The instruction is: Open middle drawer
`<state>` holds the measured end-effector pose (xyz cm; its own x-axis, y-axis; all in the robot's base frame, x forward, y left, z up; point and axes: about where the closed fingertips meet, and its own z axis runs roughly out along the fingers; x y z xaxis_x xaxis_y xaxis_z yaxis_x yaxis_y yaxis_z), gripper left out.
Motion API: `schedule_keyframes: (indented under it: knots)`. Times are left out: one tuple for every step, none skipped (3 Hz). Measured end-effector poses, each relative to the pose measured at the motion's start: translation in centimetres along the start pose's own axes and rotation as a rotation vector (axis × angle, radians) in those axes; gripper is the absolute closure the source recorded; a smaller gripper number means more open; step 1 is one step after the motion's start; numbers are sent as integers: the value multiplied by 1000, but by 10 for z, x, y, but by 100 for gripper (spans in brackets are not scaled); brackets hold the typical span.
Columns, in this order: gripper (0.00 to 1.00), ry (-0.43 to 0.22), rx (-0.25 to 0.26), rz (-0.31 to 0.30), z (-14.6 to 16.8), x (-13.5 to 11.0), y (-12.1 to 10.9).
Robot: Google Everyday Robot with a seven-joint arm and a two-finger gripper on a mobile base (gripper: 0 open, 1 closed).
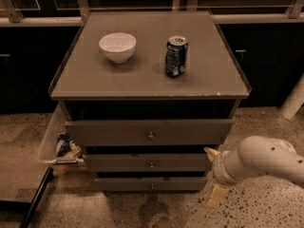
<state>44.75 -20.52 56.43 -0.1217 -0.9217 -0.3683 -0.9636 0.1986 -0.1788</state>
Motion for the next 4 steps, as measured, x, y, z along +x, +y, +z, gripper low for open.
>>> schedule_keyframes:
  knots:
    - [0,-52,40,-39,35,6,-1]
    - [0,-143,103,-103,82,12,-15]
    - [0,-143,103,-103,82,12,-15]
    - [0,-153,93,-83,99,13,-19]
